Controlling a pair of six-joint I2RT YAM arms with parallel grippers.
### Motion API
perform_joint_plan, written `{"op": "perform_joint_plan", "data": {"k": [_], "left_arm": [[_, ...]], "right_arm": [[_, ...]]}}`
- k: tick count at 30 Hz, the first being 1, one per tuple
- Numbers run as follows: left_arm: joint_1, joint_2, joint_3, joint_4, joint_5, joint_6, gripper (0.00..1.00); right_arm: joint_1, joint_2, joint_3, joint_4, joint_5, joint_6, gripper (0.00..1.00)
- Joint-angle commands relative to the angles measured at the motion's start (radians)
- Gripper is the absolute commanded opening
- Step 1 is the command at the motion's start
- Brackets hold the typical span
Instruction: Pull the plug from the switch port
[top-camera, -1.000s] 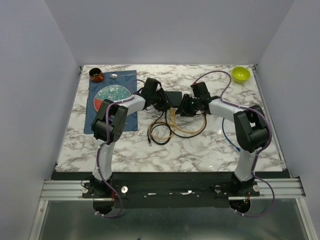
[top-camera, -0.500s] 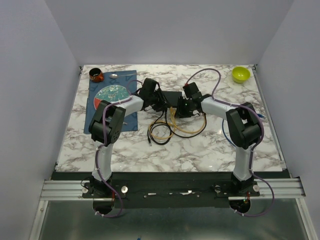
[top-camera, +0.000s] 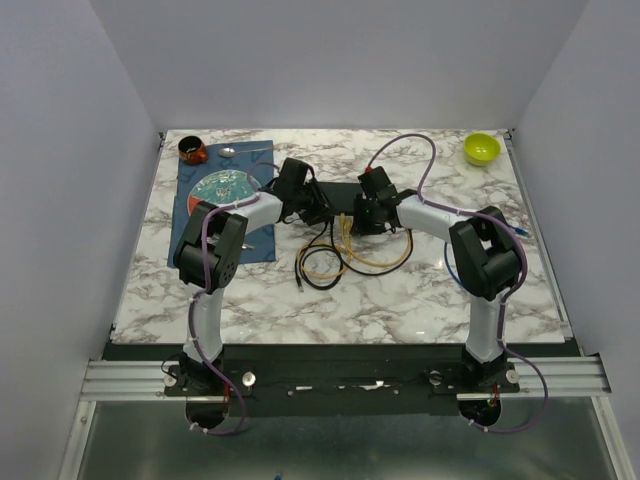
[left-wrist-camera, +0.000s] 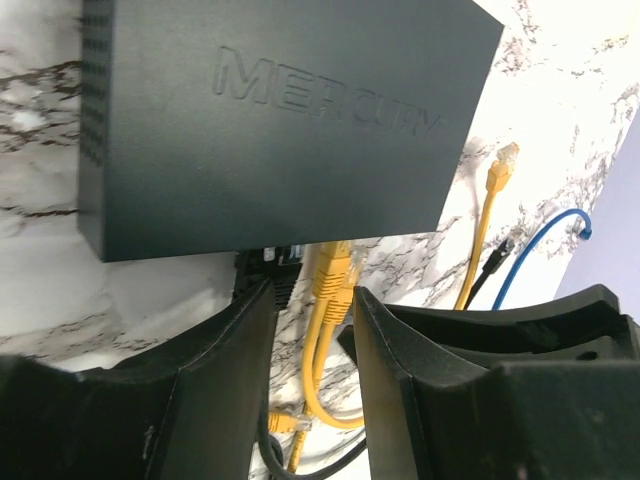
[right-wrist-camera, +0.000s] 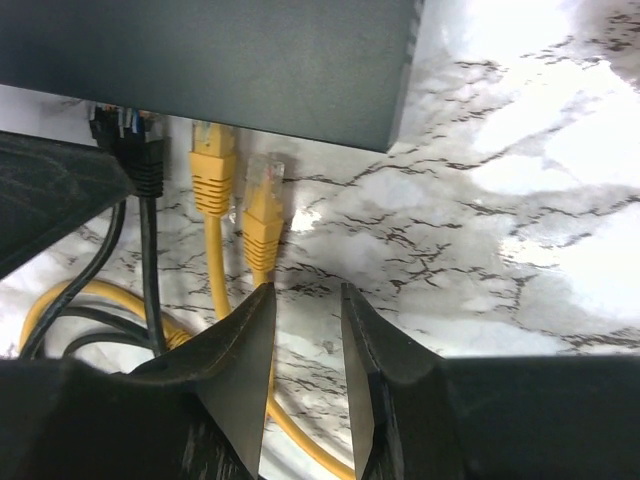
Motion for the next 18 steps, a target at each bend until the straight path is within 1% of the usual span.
{"op": "perform_joint_plan", "data": {"k": [1, 11, 18], "left_arm": [[0.009, -0.048, -0.022, -0.005, -0.011, -0.003, 0.51], [0.013, -0.059, -0.056, 0.018, -0.005, -0.011, 0.51], [0.021, -0.069, -0.067, 0.021, -0.005, -0.011, 0.51]], "right_arm": [[0.004, -0.035, 0.003, -0.035, 0.076, -0.024, 0.41], [0.032, -0.050, 0.044, -0.038, 0.097, -0.024, 0.41], [0.050, -0.044, 0.098, -0.047, 0.108, -0.032, 0.45]]}}
